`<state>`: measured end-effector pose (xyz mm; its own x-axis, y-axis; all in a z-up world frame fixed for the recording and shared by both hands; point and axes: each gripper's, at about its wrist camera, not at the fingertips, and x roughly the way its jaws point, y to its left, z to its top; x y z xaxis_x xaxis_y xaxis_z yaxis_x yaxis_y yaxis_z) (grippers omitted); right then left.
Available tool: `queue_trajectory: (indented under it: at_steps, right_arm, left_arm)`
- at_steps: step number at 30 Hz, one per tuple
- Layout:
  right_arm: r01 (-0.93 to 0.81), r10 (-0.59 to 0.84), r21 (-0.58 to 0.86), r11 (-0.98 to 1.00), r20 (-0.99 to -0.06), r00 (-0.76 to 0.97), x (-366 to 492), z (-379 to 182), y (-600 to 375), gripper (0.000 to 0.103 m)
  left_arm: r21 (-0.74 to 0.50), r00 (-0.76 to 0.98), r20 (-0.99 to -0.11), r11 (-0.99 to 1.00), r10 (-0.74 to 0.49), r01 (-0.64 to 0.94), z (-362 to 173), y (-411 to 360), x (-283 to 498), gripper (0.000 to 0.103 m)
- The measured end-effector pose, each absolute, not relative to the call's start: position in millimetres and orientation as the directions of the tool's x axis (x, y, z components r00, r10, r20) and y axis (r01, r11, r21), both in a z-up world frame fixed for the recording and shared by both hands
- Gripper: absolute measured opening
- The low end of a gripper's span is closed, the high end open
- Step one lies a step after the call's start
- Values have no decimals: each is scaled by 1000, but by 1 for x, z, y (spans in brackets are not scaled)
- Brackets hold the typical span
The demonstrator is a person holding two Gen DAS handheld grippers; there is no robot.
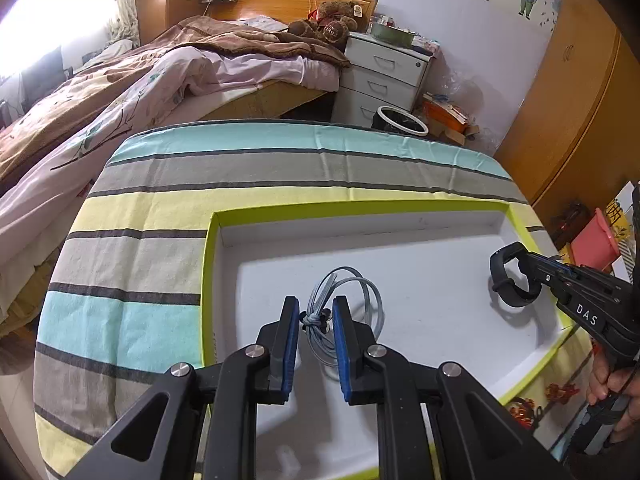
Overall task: Organize jewelry
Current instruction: 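Carry the grey cable into the green tray and open the left tool while right carries band, then lower the black band into the green tray and open the right tool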
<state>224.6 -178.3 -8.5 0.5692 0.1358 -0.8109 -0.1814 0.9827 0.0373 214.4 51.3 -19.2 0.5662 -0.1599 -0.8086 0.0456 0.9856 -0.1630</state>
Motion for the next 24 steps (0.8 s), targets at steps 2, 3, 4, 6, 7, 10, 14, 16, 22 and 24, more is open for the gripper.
queue_trajectory:
  at_steps: [2,3,4,6,7,10,14,16,22,24]
  right_arm:
    - [-183,134,36,982,-818,559,228,-12,-177,5]
    - [-185,133,34,982,-821,555,229,-14,-177,5]
    - [-185,130,32,982,-825,550,229,-15,-176,5]
    - [-183,123,25,983,-828,546,230,-17,-176,5]
    - [-181,123,27,983,-830,544,230,-17,-177,5]
    - [-183,123,27,983,-832,541,234,-18,-176,5]
    - [-182,113,16,983,-834,540,234,-18,-175,5]
    - [-181,115,18,983,-834,540,235,-18,-175,6]
    - [-180,119,20,984,-820,560,232,-14,-175,15]
    - [-178,121,22,984,-813,570,229,-11,-177,15]
  left_arm:
    - [-167,555,-816,985,-161,40,-23,52,216,17]
    - [-164,549,-821,986,-155,33,-26,53,217,17]
    - [-165,552,-820,986,-154,31,-26,53,218,17]
    - [-167,553,-818,985,-157,33,-26,53,218,17]
    - [-166,553,-818,986,-157,33,-26,54,218,17]
    - [-166,553,-818,986,-156,32,-26,54,219,17]
    - [-159,549,-823,987,-147,26,-27,53,219,18]
    - [-159,549,-823,987,-149,28,-27,53,219,21]
    - [-164,554,-819,986,-151,26,-23,51,214,39]
    - [-170,573,-804,985,-157,30,-16,51,207,39]
